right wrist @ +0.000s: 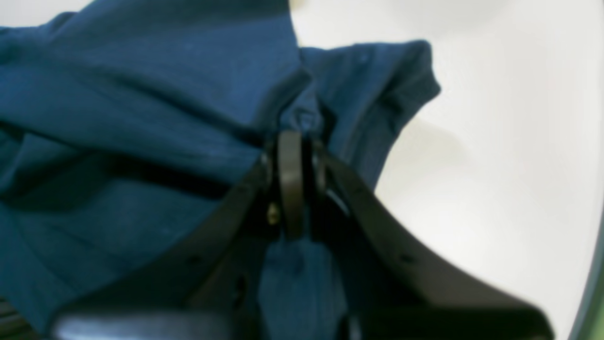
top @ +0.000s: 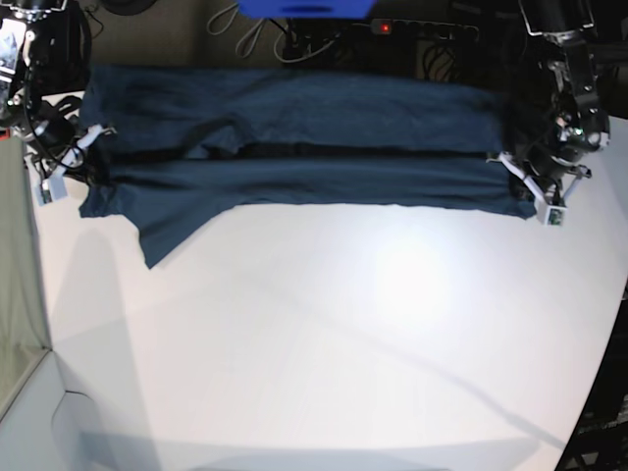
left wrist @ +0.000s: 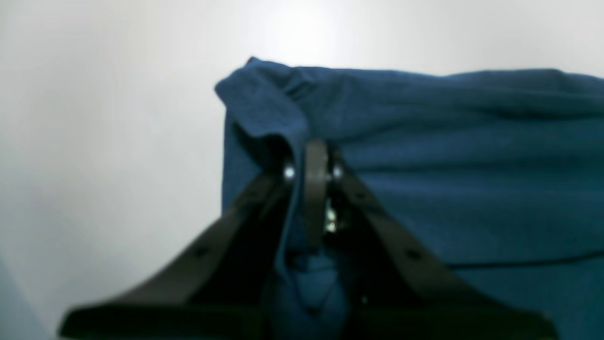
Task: Layout the t-shirt on the table in an organized manner, then fold the t-shirt properly
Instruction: 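Lower the folded half onto the shirt with both grippers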
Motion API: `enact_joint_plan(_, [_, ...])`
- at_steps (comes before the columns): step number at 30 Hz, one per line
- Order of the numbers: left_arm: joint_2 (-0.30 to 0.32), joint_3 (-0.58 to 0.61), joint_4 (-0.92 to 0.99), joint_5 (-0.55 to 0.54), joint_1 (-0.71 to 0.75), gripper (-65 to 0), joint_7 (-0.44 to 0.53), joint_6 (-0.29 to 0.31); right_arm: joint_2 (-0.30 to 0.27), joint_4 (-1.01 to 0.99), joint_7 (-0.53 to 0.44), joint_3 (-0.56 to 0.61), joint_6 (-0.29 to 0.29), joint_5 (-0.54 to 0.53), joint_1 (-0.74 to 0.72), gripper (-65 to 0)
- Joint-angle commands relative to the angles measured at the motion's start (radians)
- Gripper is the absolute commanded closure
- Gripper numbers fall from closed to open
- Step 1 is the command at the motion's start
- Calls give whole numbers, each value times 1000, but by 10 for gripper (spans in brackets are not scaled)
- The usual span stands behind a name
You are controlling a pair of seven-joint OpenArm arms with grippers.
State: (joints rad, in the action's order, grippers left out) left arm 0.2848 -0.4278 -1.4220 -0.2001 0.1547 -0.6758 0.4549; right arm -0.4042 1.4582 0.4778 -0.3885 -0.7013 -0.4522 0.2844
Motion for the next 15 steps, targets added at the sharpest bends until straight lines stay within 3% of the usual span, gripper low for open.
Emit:
enact_joint_plan(1, [9,4,2,-3,-5,-1,-11,0,-19,19,-21,-7,3,-17,8,0])
enact_joint_plan(15, [11,2,68,-3,-36,-1,-11,0,-23,-53,-29,26,3,-13,0,0])
